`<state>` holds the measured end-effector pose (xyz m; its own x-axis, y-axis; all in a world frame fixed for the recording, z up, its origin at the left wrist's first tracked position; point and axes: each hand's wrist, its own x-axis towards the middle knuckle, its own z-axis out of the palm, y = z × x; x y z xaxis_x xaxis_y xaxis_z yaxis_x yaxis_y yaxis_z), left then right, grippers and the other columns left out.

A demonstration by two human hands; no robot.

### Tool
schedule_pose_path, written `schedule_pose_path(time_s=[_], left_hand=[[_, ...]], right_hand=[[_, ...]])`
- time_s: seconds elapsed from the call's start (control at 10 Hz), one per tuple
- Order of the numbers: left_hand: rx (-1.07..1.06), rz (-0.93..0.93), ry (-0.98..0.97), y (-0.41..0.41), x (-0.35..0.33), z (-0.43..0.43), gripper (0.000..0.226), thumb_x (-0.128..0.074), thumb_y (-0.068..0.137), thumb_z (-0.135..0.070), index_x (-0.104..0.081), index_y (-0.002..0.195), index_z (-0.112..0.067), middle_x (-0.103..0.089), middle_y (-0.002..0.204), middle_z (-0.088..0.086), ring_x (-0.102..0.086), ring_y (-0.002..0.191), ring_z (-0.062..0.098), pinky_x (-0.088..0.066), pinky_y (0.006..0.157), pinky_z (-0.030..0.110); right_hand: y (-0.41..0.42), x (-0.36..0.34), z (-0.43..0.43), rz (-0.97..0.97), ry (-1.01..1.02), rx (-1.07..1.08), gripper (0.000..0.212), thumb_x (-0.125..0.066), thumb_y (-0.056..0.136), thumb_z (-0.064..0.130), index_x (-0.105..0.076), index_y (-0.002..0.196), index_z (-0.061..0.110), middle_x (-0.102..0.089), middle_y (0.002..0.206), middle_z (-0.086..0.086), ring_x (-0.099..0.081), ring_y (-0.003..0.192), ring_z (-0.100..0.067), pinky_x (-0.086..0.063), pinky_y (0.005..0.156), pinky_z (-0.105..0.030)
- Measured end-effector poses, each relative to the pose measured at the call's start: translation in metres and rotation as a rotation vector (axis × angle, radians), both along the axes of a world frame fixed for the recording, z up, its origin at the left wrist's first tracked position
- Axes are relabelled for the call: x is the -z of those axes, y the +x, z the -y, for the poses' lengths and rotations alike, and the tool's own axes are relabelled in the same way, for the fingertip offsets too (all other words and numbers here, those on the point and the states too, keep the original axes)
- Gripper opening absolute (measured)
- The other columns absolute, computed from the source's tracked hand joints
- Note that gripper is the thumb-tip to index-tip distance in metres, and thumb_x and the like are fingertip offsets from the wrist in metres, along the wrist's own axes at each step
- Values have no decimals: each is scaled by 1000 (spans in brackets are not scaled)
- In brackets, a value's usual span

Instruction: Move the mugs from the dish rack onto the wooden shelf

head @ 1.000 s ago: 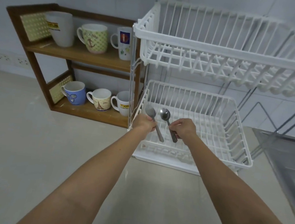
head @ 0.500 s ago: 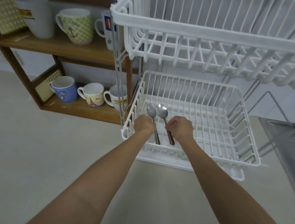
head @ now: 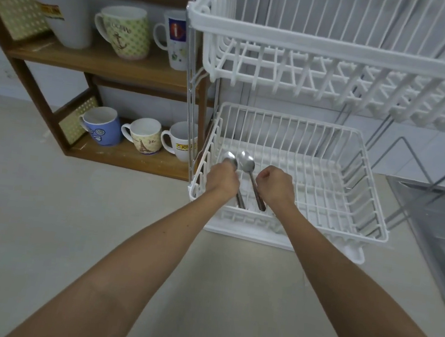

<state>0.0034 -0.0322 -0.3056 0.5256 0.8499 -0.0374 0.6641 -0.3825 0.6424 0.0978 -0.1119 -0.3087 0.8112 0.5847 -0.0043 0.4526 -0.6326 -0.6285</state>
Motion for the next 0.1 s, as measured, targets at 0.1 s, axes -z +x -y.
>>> schedule_pose_path(time_s=[0.1], left_hand=[[131,125,64,-13,-3,6,23,-46,97,-12,-61,114,-11,-67,115,12,-62,105,29,-52,86,37]], right_hand=[[-10,-4,4,101,41,-7,22,-50,88,15,-67,103,16,-70,99,-6,-64,81,-25,-49,64,-31]])
